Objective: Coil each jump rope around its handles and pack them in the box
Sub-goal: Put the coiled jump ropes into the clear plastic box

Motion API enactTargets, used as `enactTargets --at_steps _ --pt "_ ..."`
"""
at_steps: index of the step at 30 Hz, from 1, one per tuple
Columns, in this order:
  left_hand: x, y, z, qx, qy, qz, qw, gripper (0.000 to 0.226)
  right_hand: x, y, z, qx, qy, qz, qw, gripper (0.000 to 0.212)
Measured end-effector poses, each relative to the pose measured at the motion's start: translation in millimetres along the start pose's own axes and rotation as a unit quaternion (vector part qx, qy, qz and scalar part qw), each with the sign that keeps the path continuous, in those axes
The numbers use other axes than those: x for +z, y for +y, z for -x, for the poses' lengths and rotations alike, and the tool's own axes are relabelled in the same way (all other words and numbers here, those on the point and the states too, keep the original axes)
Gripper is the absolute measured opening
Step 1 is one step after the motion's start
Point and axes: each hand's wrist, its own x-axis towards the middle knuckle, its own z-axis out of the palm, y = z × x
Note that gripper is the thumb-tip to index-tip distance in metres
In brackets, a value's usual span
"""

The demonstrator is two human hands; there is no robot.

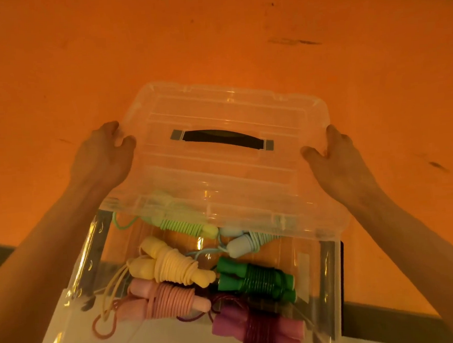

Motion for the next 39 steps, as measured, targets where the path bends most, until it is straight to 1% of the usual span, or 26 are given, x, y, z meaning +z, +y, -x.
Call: enactTargets --at_steps 3,7,10,16,21,27,30,39 --pt "-5 -9 21 0.002 0.023 0.033 0.999 0.05 4 2 26 -0.006 0.017 -0.023 1.0 0.06" --pt "-9 -25 43 0.023 0.037 0.05 0.998 0.048 7 2 56 -0.028 0.038 -0.04 0.998 0.068" --pt "-11 -33 58 0.033 0.05 0.063 0.996 0.047 8 3 72 -0.044 0.053 -0.062 0.996 0.069" --pt "-3 -47 97 0.019 0.074 0.118 0.99 0.044 14 9 99 -0.069 0.082 -0.085 0.991 0.069" --pt "0 -61 114 0.021 0.08 0.133 0.988 0.044 20 15 116 -0.076 0.105 -0.065 0.989 0.064" --pt "5 -72 129 0.014 0.1 0.141 0.985 0.046 29 24 137 -0.06 0.105 -0.058 0.991 0.061" --pt "7 -78 134 0.014 0.105 0.134 0.985 0.044 35 25 145 -0.074 0.124 -0.037 0.989 0.066" --pt "9 -89 159 0.007 0.105 0.143 0.984 0.043 41 31 166 -0.065 0.125 -0.042 0.989 0.07"
